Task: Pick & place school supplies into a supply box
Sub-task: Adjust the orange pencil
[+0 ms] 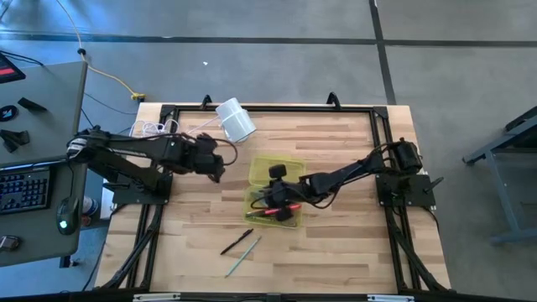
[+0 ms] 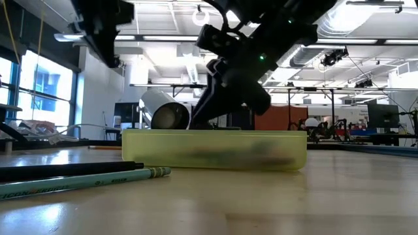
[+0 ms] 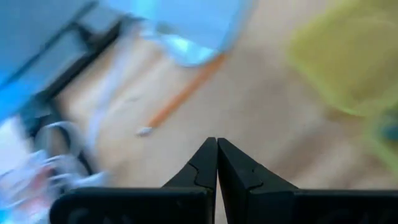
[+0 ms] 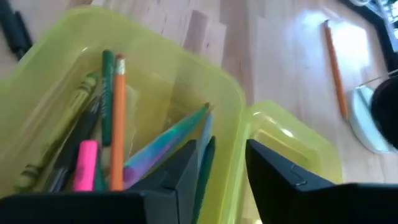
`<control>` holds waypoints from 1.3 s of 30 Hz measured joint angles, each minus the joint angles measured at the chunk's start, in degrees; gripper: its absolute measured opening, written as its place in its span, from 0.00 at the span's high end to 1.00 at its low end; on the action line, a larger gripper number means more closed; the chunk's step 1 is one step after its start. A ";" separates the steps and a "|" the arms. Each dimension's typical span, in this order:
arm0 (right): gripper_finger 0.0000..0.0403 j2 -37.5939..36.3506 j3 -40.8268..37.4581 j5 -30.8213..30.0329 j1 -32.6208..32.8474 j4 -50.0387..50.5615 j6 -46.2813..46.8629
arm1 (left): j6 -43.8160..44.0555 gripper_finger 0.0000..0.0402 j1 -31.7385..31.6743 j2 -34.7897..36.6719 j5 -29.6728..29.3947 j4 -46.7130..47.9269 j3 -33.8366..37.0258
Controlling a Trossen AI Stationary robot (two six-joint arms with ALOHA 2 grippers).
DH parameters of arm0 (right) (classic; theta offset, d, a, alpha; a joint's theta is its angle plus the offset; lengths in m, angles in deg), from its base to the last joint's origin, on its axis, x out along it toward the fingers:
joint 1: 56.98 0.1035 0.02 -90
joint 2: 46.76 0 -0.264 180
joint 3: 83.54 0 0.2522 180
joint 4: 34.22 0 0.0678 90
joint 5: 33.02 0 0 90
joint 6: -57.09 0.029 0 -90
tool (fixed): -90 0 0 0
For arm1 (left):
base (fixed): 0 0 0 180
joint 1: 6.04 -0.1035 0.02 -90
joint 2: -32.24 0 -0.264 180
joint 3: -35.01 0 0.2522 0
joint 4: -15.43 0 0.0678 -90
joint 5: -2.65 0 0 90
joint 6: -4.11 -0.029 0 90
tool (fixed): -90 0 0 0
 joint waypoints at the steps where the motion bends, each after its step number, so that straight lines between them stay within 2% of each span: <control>1: 0.70 0.00 0.00 -0.22 0.00 -0.48 0.00 | 1.39 0.88 -0.71 -0.02 -1.48 1.69 0.43; 4: 0.69 0.00 0.00 0.13 0.00 -0.73 0.03 | 2.29 0.88 -3.15 0.00 -1.66 5.42 1.88; 9: 0.69 0.00 0.01 0.30 0.01 -0.70 0.07 | -1.26 0.89 -9.00 0.00 3.41 3.59 7.07; 15: 0.69 0.00 0.01 0.29 0.02 -0.70 0.09 | -2.20 0.97 -15.40 0.00 4.00 -7.93 16.92; 22: 0.69 -0.02 0.02 -0.92 0.02 -1.40 1.11 | -3.42 0.89 -21.38 -0.02 5.58 -19.63 25.98; 29: 0.69 -0.03 0.02 0.70 0.02 -1.55 5.33 | -3.47 0.97 -28.98 -0.02 5.29 -28.11 30.39; 33: 0.69 -0.02 0.02 2.30 0.02 -1.55 5.22 | -5.17 0.93 -32.36 -0.02 5.45 -34.94 31.48; 36: 0.69 -0.04 0.02 2.43 0.02 -1.54 5.18 | -6.90 0.89 -34.64 -0.26 7.98 -40.31 32.73; 39: 0.69 -0.04 0.02 2.43 0.02 -1.55 5.16 | -7.96 0.90 -36.34 -1.30 10.24 -43.71 34.08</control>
